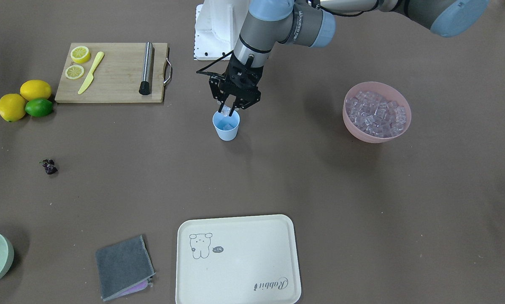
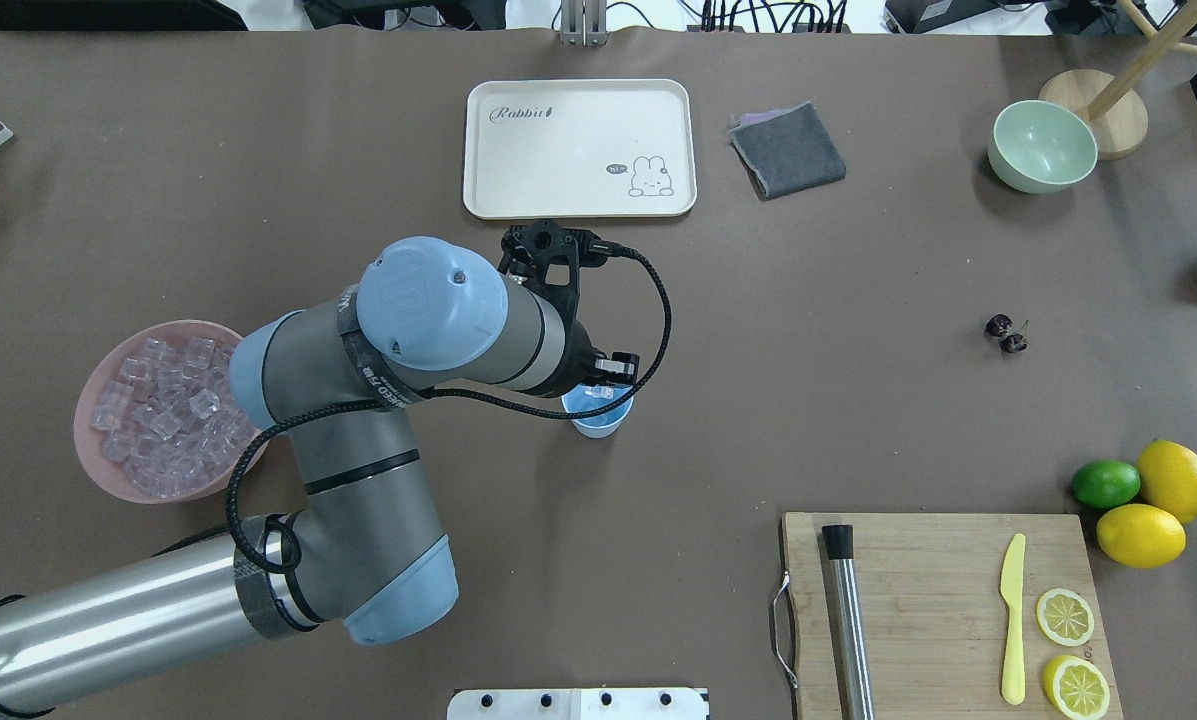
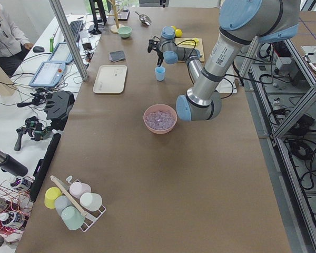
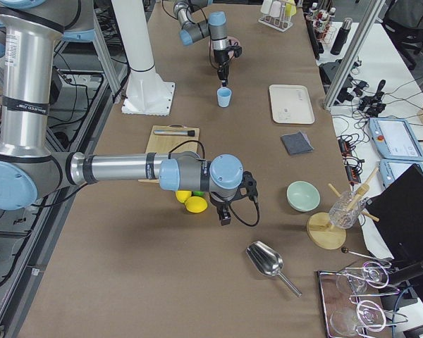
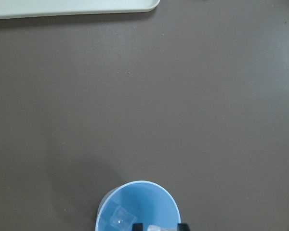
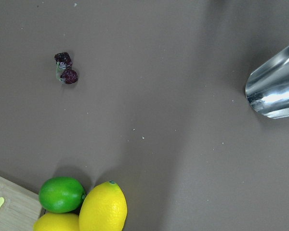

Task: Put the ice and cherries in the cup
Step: 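Carry the second ice cube with the left gripper over the cup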

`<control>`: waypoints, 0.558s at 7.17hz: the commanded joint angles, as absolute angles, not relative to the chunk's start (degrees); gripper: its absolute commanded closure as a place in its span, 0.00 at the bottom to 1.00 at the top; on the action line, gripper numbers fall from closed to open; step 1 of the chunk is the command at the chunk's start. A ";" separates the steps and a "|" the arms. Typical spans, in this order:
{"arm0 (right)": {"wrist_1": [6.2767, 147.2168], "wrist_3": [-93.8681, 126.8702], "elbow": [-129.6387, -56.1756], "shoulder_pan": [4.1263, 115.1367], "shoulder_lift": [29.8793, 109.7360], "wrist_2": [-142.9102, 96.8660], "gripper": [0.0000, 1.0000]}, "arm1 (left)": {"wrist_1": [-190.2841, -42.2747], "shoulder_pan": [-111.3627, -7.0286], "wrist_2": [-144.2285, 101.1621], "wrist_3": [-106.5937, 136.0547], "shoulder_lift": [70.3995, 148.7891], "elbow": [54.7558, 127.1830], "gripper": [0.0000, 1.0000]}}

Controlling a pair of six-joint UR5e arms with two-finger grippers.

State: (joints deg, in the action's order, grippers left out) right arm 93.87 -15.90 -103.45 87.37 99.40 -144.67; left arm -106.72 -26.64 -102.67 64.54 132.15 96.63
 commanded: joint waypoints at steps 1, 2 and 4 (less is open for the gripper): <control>93.95 -15.91 -103.45 87.36 99.75 -144.75 0.01 | -106.96 -26.63 -102.22 64.51 132.19 96.42 0.38; 93.87 -15.91 -103.45 87.36 99.84 -144.76 0.01 | -106.79 -26.63 -102.22 64.60 132.27 96.59 0.28; 93.87 -16.00 -103.45 87.36 100.02 -144.76 0.01 | -106.61 -27.76 -102.39 64.25 130.79 99.38 0.27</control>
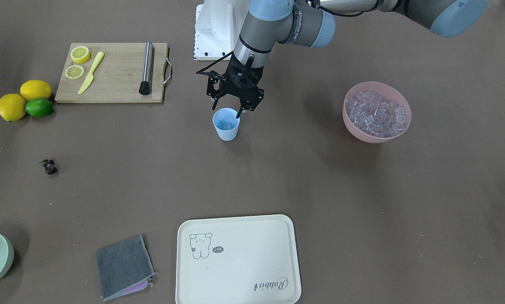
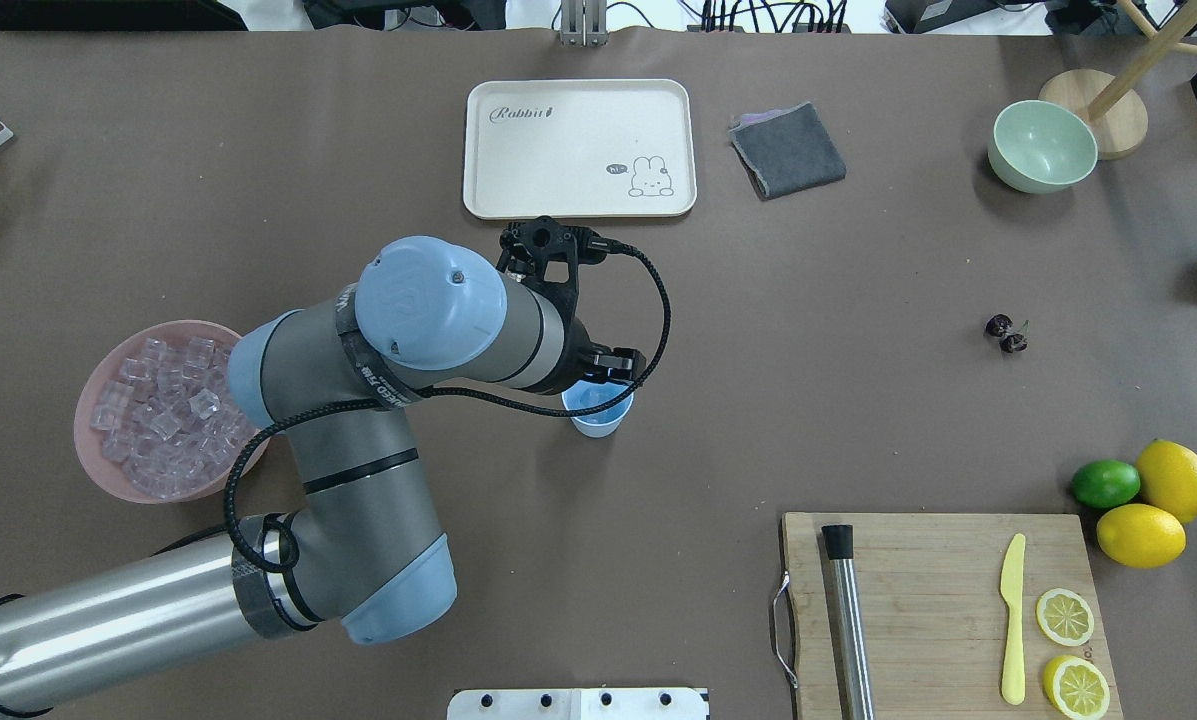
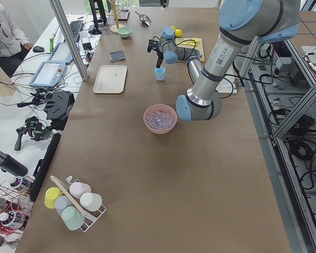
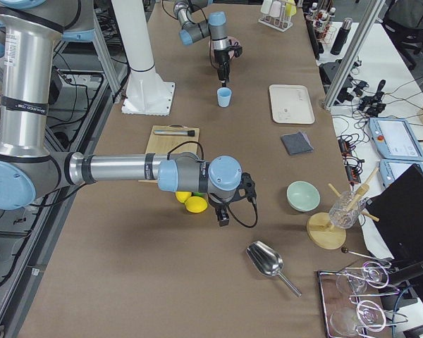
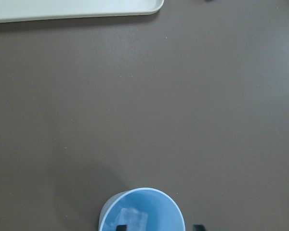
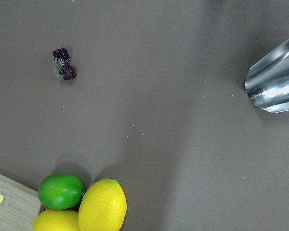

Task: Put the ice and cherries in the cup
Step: 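Release the ice cube into the cup and withdraw the left gripper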

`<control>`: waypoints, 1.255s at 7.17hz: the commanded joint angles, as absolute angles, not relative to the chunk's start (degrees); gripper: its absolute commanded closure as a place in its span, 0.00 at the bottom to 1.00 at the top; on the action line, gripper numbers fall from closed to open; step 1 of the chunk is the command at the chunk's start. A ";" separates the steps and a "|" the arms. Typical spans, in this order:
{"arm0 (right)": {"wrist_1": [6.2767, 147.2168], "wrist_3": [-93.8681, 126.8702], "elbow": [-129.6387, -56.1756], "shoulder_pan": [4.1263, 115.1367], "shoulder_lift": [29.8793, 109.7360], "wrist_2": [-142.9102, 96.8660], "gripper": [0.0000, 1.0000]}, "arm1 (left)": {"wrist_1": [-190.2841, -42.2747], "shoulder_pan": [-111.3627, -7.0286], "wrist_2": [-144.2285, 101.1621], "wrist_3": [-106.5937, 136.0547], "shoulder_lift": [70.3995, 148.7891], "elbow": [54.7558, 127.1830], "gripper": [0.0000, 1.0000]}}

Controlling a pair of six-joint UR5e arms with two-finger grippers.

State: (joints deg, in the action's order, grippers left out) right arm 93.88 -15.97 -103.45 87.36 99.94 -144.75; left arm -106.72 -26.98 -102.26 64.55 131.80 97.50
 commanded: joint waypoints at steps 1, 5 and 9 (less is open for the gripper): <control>93.87 -15.91 -103.45 87.36 100.02 -144.76 0.01 | -106.61 -29.60 -103.00 59.81 123.73 104.89 0.28; 93.87 -15.91 -103.54 87.36 100.11 -144.58 0.01 | -110.35 -44.37 -115.31 30.14 98.61 113.18 0.27; 93.78 -15.91 -103.71 87.36 99.93 -144.58 0.01 | -121.97 -45.88 -114.44 30.85 82.98 113.56 0.25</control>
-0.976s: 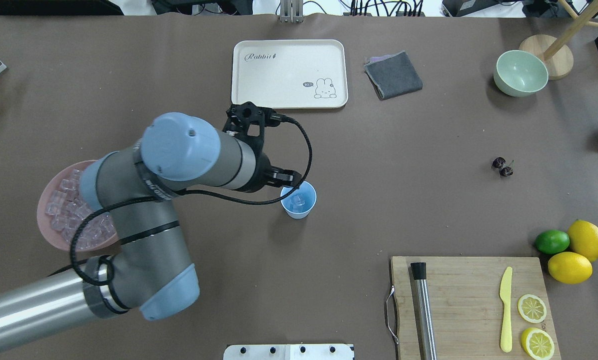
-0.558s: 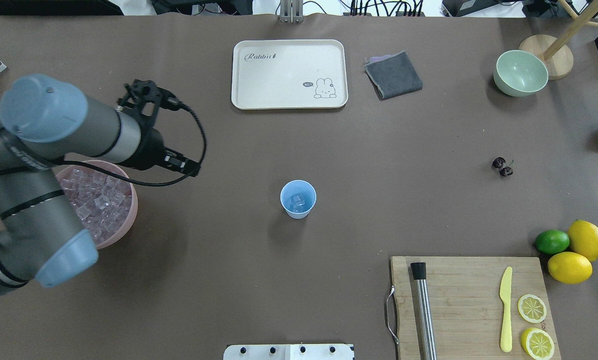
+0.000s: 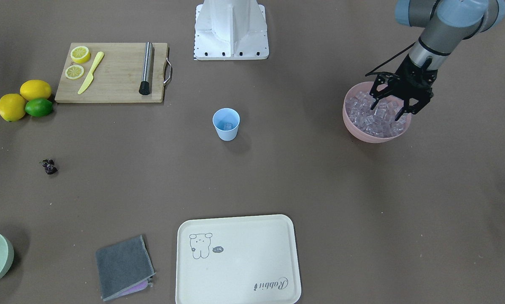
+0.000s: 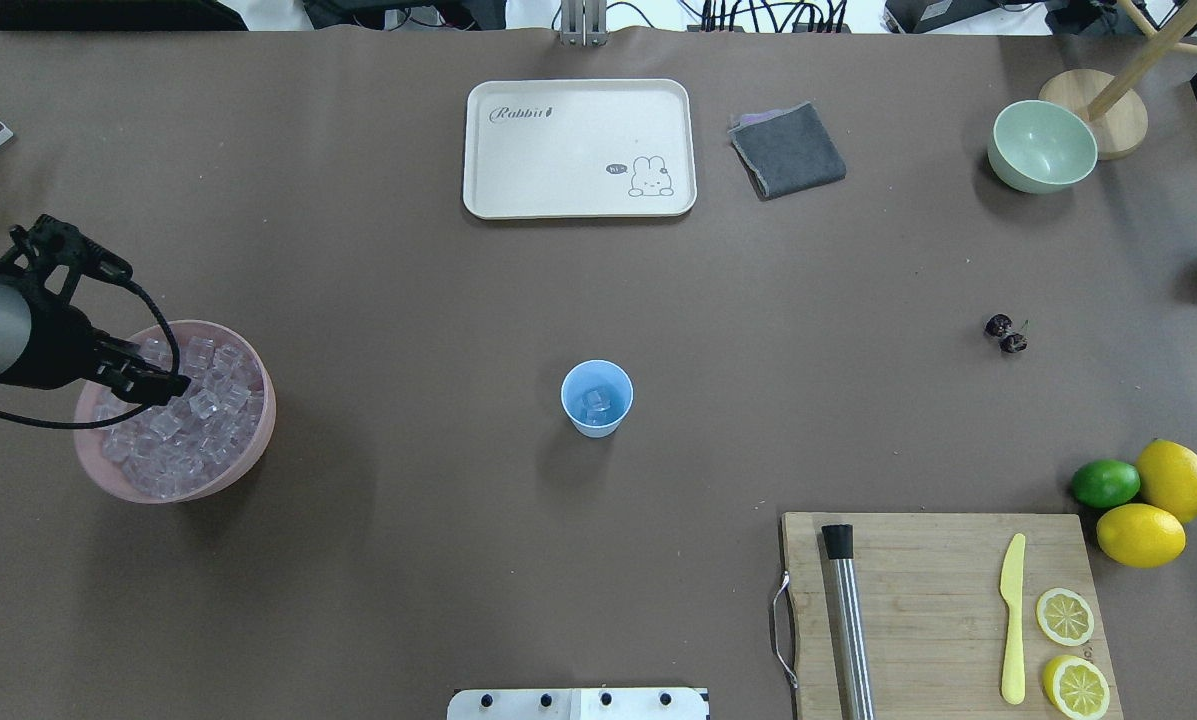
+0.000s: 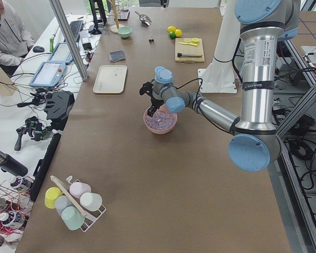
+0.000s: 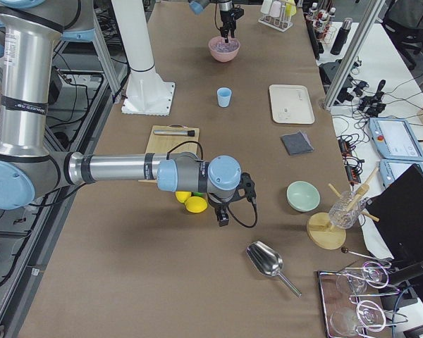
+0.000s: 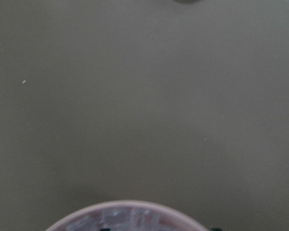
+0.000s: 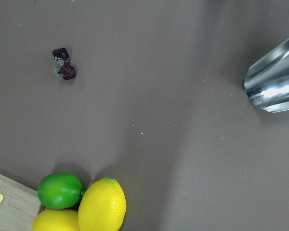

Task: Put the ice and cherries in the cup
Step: 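Lower the left gripper into the bowl and grasp a third ice cube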

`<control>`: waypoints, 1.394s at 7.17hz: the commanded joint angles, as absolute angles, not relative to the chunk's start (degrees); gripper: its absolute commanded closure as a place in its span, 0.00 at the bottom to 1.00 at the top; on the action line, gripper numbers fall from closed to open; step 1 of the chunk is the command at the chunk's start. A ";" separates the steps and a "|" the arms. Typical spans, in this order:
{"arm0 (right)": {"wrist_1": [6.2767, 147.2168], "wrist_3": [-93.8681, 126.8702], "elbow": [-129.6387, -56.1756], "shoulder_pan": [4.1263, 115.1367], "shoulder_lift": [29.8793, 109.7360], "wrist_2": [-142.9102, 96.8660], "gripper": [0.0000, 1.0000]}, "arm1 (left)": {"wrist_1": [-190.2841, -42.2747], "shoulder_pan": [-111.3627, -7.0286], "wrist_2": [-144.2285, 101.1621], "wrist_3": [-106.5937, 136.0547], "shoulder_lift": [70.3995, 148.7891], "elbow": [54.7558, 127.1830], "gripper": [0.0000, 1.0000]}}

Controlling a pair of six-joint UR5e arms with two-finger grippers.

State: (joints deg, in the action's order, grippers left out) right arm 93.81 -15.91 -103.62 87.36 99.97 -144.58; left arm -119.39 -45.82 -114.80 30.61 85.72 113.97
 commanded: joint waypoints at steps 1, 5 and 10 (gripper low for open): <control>93.87 -15.91 -103.80 87.36 99.93 -144.67 0.01 | -121.99 -45.36 -113.74 30.85 83.23 113.12 0.25; 93.87 -15.91 -103.71 87.36 99.76 -144.67 0.01 | -121.82 -42.02 -112.76 41.37 84.81 112.76 0.29; 93.95 -15.91 -103.27 86.93 99.76 -144.67 0.01 | -103.49 -35.62 -99.28 41.31 85.08 123.12 0.29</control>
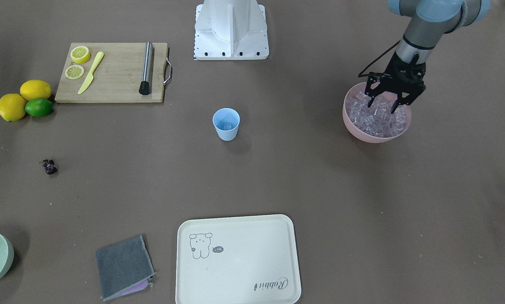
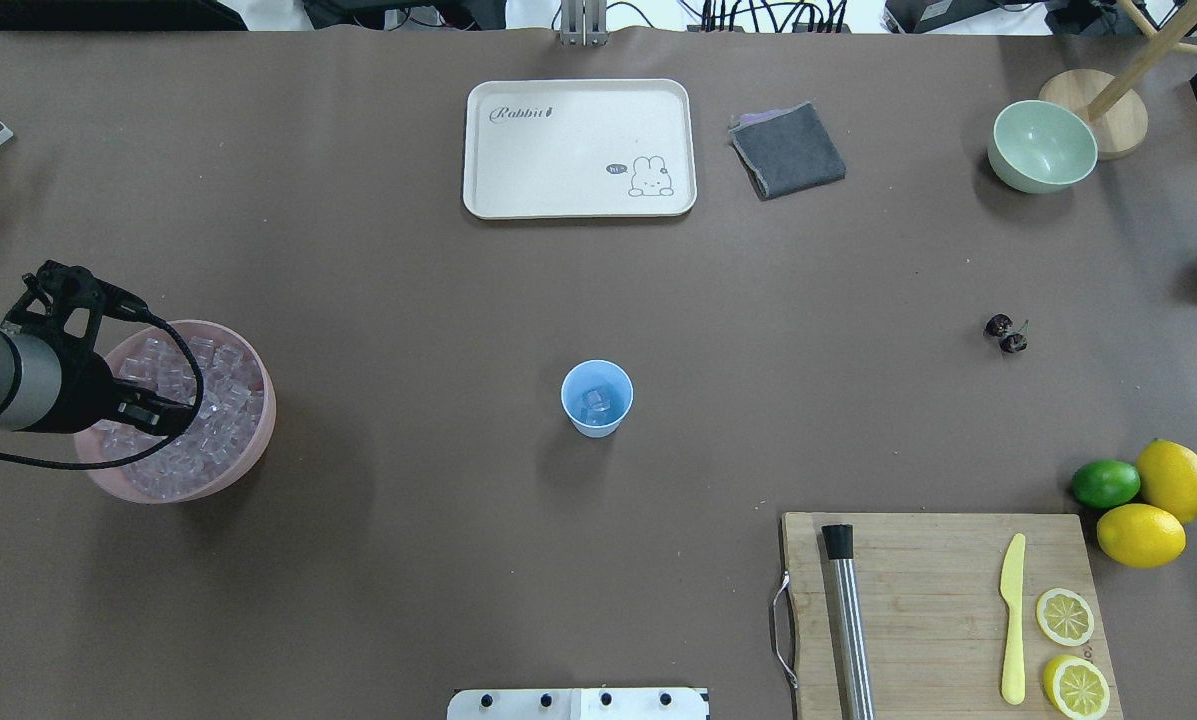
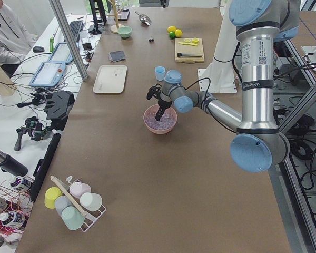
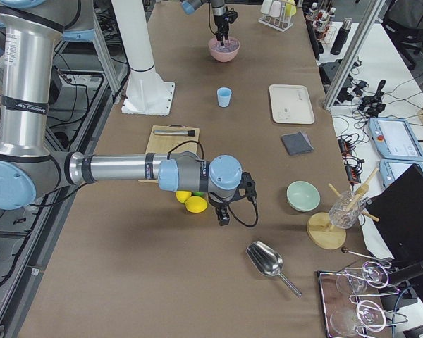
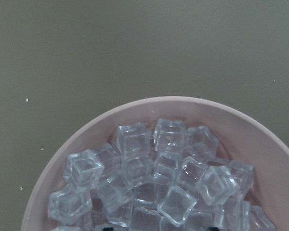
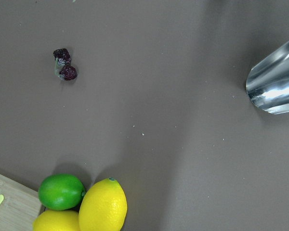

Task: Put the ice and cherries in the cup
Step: 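Lower the left gripper into the bowl and grasp a third ice cube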

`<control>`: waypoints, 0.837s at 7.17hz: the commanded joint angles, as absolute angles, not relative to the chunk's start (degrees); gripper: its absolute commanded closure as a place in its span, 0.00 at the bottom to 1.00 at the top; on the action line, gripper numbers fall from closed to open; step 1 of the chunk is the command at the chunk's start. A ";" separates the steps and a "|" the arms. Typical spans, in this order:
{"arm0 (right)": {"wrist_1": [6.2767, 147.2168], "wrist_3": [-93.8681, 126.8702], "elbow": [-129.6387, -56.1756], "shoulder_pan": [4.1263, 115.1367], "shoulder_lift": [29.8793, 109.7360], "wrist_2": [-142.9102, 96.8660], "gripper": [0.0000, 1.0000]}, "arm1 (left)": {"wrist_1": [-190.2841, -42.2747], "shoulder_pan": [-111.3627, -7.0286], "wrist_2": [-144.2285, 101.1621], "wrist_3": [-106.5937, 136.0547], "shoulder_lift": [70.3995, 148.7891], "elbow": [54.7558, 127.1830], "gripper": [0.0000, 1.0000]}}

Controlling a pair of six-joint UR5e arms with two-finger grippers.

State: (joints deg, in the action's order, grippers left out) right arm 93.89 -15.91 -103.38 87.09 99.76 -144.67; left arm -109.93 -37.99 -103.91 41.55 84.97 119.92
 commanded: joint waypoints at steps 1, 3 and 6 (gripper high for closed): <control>93.87 -15.91 -102.92 86.75 99.76 -144.67 0.01 | -102.93 -34.46 -97.31 41.22 85.17 122.44 0.30; 93.95 -15.91 -102.92 86.49 99.76 -144.67 0.01 | -100.66 -32.70 -94.85 41.83 87.17 120.42 0.30; 93.87 -15.91 -102.92 86.31 99.58 -144.67 0.01 | -98.09 -32.70 -94.57 41.22 89.29 118.05 0.33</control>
State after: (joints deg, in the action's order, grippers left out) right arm 93.88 -15.91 -102.92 86.39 99.62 -144.67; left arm -98.43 -32.74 -94.74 41.44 88.81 119.32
